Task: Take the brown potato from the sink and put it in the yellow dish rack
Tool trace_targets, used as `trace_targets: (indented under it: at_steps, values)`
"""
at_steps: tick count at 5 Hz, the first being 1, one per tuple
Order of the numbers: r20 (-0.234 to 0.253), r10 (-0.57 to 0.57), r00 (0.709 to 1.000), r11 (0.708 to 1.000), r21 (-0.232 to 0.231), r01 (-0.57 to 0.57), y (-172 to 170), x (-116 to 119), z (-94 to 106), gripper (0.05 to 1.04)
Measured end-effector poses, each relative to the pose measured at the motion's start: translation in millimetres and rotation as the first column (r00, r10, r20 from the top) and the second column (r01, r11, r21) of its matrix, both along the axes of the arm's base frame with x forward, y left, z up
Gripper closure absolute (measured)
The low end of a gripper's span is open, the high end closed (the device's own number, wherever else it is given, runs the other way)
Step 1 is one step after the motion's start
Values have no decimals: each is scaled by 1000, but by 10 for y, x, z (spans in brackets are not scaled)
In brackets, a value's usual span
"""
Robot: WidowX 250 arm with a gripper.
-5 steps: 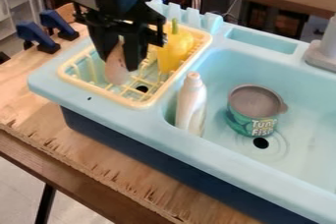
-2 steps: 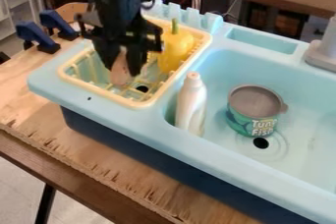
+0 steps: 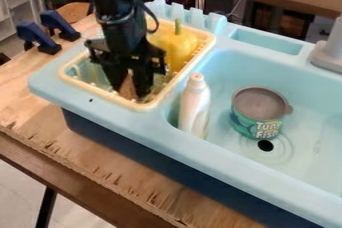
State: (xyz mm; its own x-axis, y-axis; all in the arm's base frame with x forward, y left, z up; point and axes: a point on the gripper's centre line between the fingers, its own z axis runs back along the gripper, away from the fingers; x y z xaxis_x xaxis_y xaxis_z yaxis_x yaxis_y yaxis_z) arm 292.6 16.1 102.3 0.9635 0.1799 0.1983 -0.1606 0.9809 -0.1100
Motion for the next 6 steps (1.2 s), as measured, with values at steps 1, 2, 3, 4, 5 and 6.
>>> trace_targets:
  at_steps: [1,2,3,4,5,6]
  values:
    - [1,-4,1000,1000,-26,4,-32,-23,-1,199]
    - [28,-40,999,999,-26,41,-120,-59,237,65]
    - [43,-83,996,996,25,82,-231,-21,617,73]
    - [27,-123,992,991,47,122,-322,-44,906,75]
    - [-1,-177,984,984,11,177,-455,-110,1029,75]
    - [-2,-177,984,984,9,177,-457,-113,1029,75]
